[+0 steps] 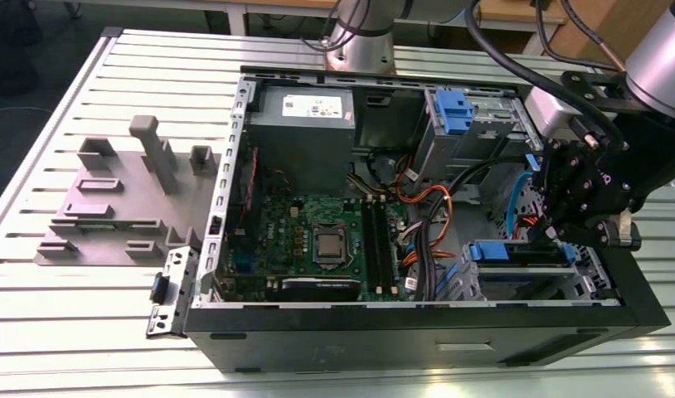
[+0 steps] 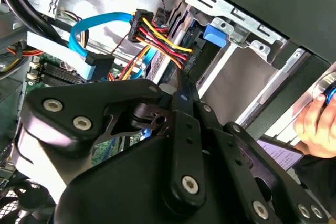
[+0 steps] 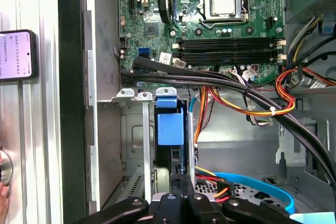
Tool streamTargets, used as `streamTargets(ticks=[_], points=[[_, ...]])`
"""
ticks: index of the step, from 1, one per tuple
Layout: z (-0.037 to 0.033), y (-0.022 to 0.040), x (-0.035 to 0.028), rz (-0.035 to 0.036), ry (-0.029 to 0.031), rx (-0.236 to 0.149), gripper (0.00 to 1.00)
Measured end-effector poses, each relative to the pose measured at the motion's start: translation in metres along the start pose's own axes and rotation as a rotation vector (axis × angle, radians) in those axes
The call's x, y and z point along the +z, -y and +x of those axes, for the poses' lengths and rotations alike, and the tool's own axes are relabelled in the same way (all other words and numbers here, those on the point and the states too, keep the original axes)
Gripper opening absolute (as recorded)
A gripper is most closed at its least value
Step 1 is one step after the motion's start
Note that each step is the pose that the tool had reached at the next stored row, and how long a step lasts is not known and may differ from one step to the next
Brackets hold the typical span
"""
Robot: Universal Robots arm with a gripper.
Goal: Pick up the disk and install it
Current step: 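Insert the second disk wire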
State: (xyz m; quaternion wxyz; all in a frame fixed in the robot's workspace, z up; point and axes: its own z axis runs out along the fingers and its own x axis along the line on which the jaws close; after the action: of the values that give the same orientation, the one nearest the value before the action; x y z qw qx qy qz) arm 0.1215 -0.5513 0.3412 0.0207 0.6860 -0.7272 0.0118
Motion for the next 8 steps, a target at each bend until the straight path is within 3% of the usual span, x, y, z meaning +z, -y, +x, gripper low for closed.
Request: streamTargets(ticks=[4, 8], points=[[0.0003, -0.0001, -0.0069, 0.0, 0.0, 0.0, 0.11], [0.0003, -0.0003, -0.0196, 0.0, 0.0001, 0.0, 0.11]])
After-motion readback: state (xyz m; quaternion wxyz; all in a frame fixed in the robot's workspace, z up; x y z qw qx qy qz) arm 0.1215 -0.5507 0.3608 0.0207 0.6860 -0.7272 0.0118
